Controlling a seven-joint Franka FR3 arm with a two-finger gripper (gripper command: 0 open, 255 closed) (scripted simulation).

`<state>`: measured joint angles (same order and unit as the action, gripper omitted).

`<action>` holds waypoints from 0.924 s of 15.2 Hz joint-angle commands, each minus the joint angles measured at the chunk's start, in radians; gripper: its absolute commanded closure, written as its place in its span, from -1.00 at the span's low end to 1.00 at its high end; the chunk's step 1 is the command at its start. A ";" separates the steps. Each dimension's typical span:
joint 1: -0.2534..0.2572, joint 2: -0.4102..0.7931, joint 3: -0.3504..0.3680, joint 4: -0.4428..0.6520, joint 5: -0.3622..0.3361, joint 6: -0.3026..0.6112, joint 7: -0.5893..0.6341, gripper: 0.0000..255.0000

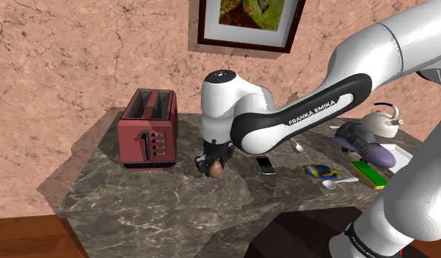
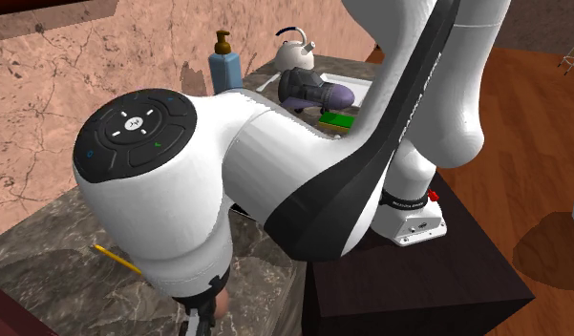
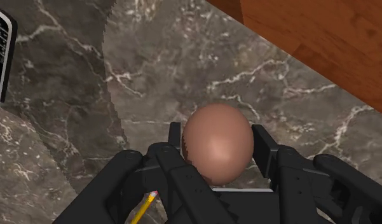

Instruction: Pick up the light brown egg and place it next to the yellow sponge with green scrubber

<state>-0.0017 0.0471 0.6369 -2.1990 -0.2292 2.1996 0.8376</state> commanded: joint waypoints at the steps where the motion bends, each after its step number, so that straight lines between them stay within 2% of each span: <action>1: -0.003 -0.020 0.000 0.009 0.019 -0.023 -0.018 1.00; 14: -0.005 -0.110 -0.006 0.105 0.096 -0.183 -0.092 1.00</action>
<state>-0.0069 -0.0567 0.6322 -2.1028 -0.1381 2.0304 0.7511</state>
